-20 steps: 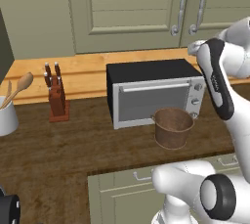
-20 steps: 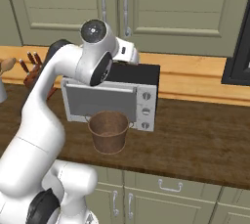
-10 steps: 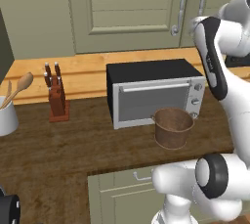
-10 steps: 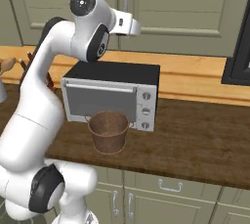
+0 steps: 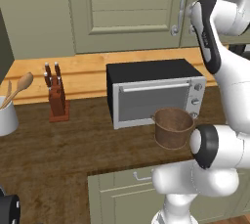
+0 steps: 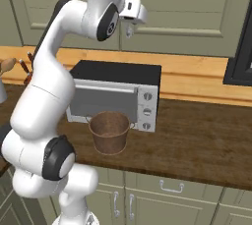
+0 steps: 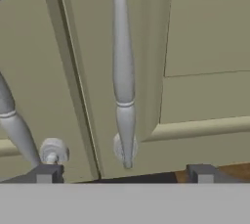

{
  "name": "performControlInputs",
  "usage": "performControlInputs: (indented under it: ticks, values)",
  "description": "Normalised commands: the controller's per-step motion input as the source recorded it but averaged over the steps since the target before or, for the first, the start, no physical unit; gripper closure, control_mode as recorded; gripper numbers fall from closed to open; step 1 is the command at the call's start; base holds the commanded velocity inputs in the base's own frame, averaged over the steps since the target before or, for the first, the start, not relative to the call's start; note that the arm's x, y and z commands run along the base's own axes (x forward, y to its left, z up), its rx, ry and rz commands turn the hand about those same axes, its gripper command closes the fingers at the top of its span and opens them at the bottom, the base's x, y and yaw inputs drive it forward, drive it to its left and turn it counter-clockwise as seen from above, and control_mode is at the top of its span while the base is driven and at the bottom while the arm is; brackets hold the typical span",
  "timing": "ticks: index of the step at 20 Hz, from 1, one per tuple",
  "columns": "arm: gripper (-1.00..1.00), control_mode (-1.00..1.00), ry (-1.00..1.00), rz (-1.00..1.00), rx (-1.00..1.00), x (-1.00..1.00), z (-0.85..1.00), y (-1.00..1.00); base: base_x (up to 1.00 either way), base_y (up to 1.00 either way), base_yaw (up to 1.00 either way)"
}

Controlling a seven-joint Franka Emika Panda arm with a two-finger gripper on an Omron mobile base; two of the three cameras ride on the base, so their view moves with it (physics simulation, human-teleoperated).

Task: Open the cabinet, pick up the bread from the cabinet and place it in the basket. Then move the basket to the dining counter.

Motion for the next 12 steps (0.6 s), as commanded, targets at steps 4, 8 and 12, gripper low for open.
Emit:
performControlInputs:
  ticks: [4,8,12]
  values:
    - [-1.00,-1.00,0.00,0.02,0.03,0.62,0.00,-0.12,0.00,0.00,0.00]
    - [-1.00,-1.00,-0.01,0.05,0.03,0.44,0.00,-0.22,0.00,0.00,0.00]
    - [-1.00,-1.00,0.00,0.04,0.00,0.34,0.00,-0.09,0.00,0.00,0.00]
